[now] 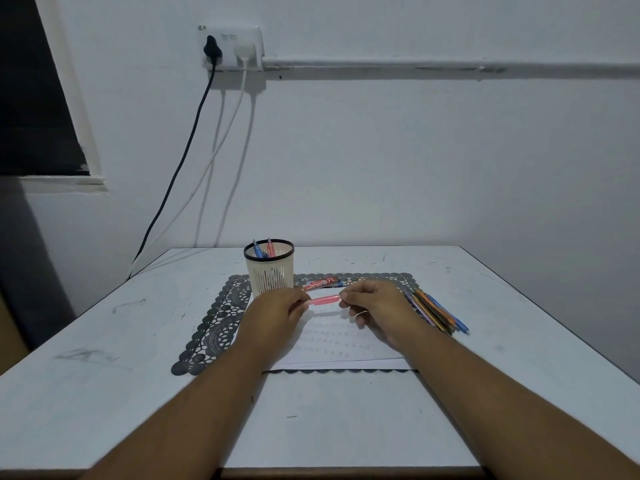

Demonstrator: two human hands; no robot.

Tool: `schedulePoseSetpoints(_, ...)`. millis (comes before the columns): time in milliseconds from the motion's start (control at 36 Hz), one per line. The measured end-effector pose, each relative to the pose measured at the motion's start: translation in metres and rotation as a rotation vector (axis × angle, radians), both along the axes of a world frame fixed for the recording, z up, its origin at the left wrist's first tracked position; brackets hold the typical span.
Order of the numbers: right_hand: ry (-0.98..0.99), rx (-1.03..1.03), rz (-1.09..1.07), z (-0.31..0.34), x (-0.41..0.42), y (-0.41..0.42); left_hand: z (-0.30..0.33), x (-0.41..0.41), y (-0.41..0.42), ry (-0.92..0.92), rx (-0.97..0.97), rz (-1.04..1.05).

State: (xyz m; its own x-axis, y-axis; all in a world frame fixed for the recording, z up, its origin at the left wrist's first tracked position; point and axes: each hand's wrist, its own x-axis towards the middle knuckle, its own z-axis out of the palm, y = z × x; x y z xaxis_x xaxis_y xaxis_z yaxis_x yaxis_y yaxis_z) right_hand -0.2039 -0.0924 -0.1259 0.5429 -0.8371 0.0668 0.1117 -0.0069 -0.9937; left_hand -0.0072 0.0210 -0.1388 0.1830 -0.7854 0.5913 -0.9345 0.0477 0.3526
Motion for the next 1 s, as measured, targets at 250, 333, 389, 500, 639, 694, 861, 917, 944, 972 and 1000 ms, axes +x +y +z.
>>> schedulePoseSetpoints(250,0.208,-0.258,-0.216,-0.002,0.004,-0.004,-0.002,0.0,-0.003,-0.138,0.075,-0.034)
schedulePoseSetpoints(333,0.408,-0.47,-0.282,-0.002,0.01,-0.011,-0.005,0.0,-0.007,-0.176,0.093,-0.045)
schedulePoseSetpoints(389,0.583,-0.6,-0.284,0.004,0.015,-0.013,-0.007,-0.001,-0.007,-0.181,0.113,-0.068)
schedulePoseSetpoints(500,0.799,-0.684,-0.253,0.016,0.03,-0.021,-0.005,-0.003,-0.007,-0.159,0.144,-0.08)
schedulePoseSetpoints(639,1.126,-0.574,-0.069,0.048,0.051,-0.025,-0.004,-0.003,-0.006,-0.16,0.166,-0.084)
schedulePoseSetpoints(694,1.205,-0.512,0.026,0.062,0.057,-0.029,-0.005,-0.002,-0.007,-0.16,0.163,-0.085)
schedulePoseSetpoints(861,1.143,-0.281,0.053,0.1,0.064,-0.051,-0.007,-0.001,-0.009,-0.18,0.151,-0.094)
schedulePoseSetpoints(917,1.175,-0.272,0.071,0.107,0.065,-0.053,-0.006,-0.001,-0.009,-0.192,0.149,-0.091)
schedulePoseSetpoints(944,1.212,-0.293,0.082,0.109,0.067,-0.053,-0.006,-0.002,-0.009,-0.191,0.146,-0.09)
schedulePoseSetpoints(972,1.258,-0.309,0.096,0.11,0.068,-0.052,-0.006,-0.002,-0.009,-0.187,0.144,-0.091)
schedulePoseSetpoints(1000,1.298,-0.312,0.111,0.112,0.069,-0.05,-0.006,-0.002,-0.009,-0.186,0.143,-0.092)
